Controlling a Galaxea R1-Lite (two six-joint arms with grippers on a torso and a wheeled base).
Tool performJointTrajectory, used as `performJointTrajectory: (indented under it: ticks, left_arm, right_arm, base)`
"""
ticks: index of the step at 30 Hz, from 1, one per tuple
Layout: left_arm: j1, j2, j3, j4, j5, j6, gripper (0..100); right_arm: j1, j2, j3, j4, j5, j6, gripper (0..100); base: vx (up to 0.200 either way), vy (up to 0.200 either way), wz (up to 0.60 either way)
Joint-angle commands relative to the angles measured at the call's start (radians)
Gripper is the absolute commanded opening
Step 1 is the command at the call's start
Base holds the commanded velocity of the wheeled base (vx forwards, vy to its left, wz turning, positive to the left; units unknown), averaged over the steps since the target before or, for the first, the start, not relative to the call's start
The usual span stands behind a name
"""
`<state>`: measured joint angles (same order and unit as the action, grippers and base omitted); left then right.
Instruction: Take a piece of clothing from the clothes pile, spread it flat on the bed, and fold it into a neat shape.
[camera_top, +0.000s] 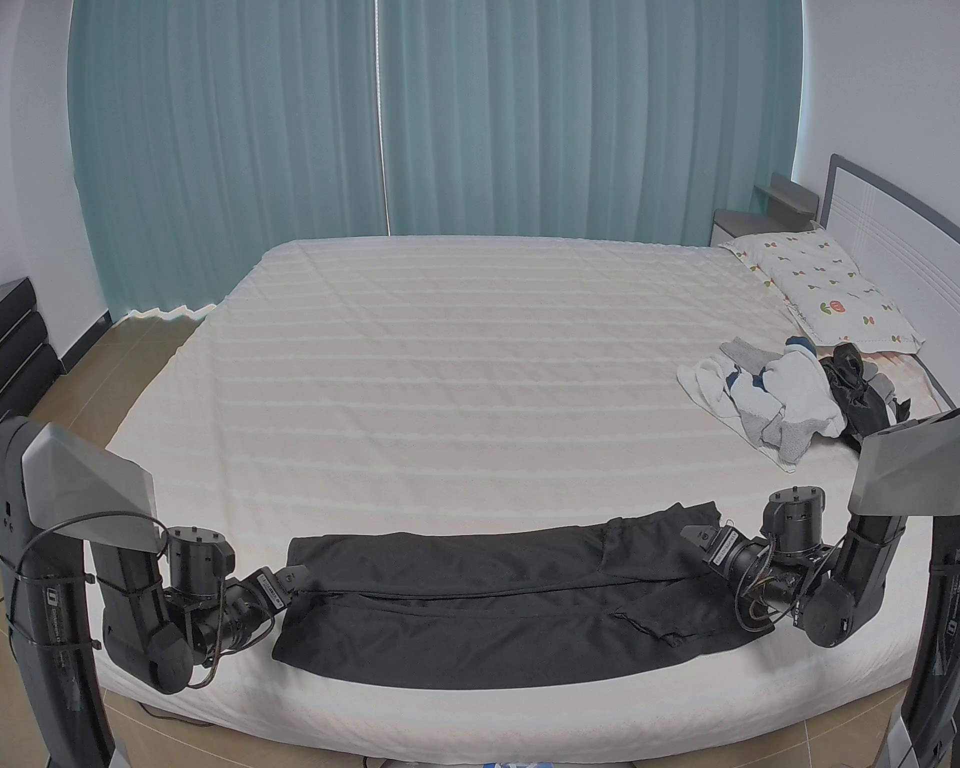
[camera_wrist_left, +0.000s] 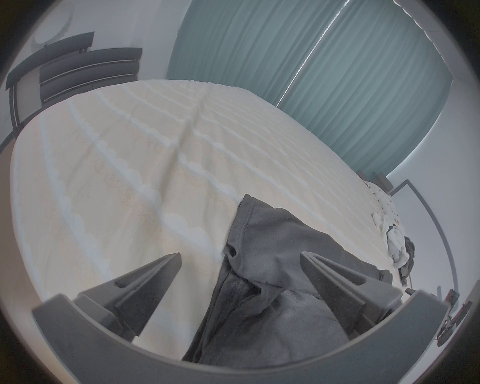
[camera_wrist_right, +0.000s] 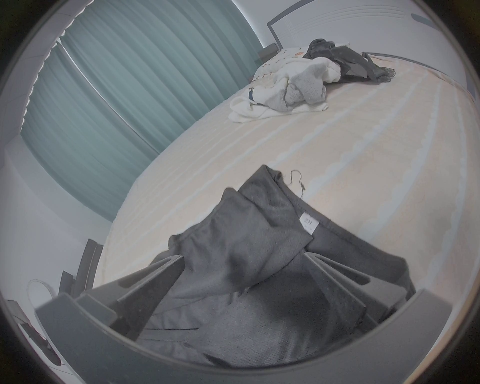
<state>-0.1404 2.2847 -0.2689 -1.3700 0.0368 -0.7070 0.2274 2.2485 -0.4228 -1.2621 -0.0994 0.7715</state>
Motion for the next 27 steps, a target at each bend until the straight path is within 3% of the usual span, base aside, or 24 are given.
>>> performJointTrajectory:
  ticks: [1,4,6,7,8,10,15,27]
  left_arm:
    - [0.007,-0.162,0.14,-0.034,-0.063,-0.04,100]
    - [0.007,-0.177,0.174,-0.034,-0.118,-0.04,100]
    - [0.013,-0.151,0.188,-0.037,-0.212,-0.031,100]
    - [0.013,-0.151,0.188,-0.037,-0.212,-0.031,100]
    - [0.041,-0.103,0.186,-0.041,-0.267,-0.009,100]
    - [0.048,-0.056,0.188,-0.041,-0.287,0.055,100]
    - [0.045,0.016,0.189,-0.041,-0.278,0.141,100]
    - [0.038,0.025,0.163,-0.041,-0.27,0.15,100]
  right_arm:
    - [0.001,-0.07,0.098,-0.045,0.007,0.101,100]
    - [0.003,-0.069,0.136,-0.08,0.026,0.149,100]
    - [-0.002,-0.058,0.18,-0.148,0.11,0.183,100]
    - [-0.002,-0.058,0.18,-0.148,0.11,0.183,100]
    - [-0.002,-0.041,0.206,-0.178,0.156,0.184,100]
    - [0.0,-0.033,0.22,-0.206,0.164,0.186,100]
    - [0.001,-0.017,0.229,-0.218,0.17,0.186,100]
    - [0.004,-0.021,0.225,-0.229,0.175,0.186,100]
  base:
    - [0.0,0.0,0.0]
    - [0.0,0.0,0.0]
    - [0.0,0.0,0.0]
    - [0.0,0.0,0.0]
    - [0.0,0.0,0.0]
    - [0.0,0.0,0.0]
    - [0.0,0.0,0.0]
    - [0.0,0.0,0.0]
